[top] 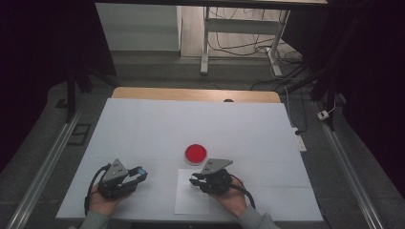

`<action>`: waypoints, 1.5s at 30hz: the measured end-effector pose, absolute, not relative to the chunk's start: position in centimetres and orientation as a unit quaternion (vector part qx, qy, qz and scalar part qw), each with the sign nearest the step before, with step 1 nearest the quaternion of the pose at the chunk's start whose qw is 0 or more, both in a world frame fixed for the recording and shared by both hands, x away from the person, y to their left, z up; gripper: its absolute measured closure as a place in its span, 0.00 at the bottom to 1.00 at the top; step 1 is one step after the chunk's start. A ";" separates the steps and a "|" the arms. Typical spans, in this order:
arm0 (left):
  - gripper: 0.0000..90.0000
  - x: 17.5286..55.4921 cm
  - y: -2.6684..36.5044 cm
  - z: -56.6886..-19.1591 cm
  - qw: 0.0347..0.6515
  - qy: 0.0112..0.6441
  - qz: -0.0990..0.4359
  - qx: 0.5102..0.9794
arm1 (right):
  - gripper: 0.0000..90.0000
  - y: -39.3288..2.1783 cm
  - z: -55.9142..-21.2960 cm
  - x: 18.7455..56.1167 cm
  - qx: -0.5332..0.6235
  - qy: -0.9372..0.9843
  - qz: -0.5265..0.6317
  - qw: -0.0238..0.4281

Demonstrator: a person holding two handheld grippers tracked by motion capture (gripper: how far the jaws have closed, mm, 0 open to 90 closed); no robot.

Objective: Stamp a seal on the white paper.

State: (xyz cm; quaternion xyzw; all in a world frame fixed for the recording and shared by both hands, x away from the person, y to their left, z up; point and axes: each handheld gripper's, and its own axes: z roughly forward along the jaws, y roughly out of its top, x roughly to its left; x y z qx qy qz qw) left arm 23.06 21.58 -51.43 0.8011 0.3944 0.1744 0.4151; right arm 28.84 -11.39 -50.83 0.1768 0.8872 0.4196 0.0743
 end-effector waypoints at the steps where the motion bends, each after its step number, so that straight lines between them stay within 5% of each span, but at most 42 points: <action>1: 0.72 23.1 21.6 -51.4 0.415 0.394 0.174 0.801 | 0.84 -11.4 -50.8 28.8 0.176 0.888 0.419 0.075; 45: 0.72 23.0 21.5 -51.4 0.415 0.394 0.174 0.801 | 0.85 -11.2 -51.2 28.4 0.160 0.899 0.398 0.093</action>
